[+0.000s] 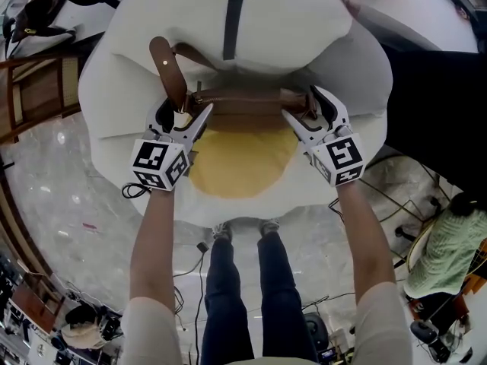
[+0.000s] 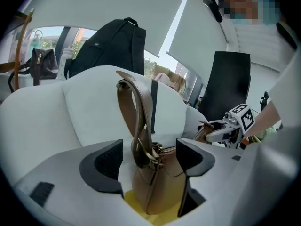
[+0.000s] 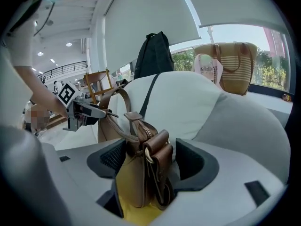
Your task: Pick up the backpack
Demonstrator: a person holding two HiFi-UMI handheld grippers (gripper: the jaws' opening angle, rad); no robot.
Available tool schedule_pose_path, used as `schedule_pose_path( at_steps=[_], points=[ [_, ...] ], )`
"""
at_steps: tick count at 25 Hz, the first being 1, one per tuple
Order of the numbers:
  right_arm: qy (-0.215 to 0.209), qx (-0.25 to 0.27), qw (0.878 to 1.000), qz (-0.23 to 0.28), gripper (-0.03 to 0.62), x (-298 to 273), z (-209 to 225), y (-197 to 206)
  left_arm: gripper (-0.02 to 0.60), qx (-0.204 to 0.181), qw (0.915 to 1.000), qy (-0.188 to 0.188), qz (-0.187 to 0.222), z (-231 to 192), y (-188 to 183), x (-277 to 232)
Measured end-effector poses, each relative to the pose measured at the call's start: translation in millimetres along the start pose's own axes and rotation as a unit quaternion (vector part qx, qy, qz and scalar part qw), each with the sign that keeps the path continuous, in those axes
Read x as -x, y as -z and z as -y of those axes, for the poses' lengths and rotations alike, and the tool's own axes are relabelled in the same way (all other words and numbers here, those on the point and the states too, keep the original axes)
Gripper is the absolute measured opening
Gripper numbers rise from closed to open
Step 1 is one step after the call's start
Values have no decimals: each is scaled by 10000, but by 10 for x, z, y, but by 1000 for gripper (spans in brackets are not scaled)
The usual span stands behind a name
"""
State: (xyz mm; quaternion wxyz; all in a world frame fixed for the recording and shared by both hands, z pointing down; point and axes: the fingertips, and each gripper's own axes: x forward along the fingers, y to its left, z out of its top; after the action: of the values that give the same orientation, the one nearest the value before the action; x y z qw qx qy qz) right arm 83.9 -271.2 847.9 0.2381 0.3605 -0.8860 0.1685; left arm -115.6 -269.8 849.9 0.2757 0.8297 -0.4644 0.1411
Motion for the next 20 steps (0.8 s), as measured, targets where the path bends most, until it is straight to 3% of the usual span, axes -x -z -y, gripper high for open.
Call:
schedule_pose_path(
  at_steps=[4, 10, 14, 20],
  points=[
    [-176, -132, 9997, -125, 311, -38, -68, 80, 345, -17, 9999, 111, -57, 81, 46, -81],
    [33, -138, 9998, -131, 310, -56, -42, 98, 340, 91, 9999, 128, -43, 109, 62, -155],
    [182, -170, 9996, -137, 281, -44, -54, 126, 253, 343, 9993, 130, 68, 116, 60, -155],
    [442, -187, 9988, -92, 209, 6, -112, 137, 196, 301, 9993, 181, 114, 172, 68, -107]
  ],
)
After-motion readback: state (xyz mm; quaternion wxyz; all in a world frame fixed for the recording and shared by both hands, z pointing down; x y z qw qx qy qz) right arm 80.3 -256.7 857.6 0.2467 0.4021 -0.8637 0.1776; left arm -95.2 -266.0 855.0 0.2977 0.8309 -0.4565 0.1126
